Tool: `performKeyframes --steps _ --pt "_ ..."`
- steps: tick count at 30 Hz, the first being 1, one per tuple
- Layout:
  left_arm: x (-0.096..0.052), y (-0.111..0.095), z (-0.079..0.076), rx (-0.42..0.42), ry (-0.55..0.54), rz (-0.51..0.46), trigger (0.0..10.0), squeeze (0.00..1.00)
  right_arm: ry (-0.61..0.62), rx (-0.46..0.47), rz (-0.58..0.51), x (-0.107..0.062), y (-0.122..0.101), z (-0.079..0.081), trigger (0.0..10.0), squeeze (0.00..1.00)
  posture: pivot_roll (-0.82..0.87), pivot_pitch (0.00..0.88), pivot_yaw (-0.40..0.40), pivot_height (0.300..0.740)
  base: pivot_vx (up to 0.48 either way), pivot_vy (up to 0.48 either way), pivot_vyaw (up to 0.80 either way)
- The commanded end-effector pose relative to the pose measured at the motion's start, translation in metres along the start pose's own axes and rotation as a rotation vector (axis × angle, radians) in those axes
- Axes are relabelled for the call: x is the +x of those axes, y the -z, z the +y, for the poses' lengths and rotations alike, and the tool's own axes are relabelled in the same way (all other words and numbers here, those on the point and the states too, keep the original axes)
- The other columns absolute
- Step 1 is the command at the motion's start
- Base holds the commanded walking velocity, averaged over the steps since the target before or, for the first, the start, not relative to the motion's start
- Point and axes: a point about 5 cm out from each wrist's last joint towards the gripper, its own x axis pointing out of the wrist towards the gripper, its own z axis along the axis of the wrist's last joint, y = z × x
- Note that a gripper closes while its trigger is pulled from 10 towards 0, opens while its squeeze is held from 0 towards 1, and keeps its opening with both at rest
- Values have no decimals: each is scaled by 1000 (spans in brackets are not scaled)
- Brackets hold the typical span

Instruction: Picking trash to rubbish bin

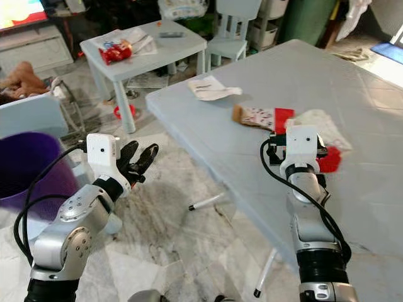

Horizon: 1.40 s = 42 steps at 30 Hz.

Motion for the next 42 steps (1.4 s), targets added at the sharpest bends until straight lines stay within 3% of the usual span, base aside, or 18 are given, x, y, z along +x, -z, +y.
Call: performKeyframes --steps 1,17,23,42 --pt "0 -1 -2 -1 5 3 10000 0 1 1 -7 0 -3 -2 10000 0 126 128 -22 740 0 420 0" --pt "1 -1 -3 -3 11 4 10000 0 2 4 -14 1 -5 -1 10000 0 126 125 -23 740 0 439 0" --pt "2 -3 -5 16 25 -13 10000 0 8 4 -12 2 -6 -1 10000 0 126 122 -22 740 0 0 0" --pt "1 -4 -5 37 43 -31 10000 0 7 5 -19 5 -8 0 10000 0 129 111 -24 740 0 0 -800"
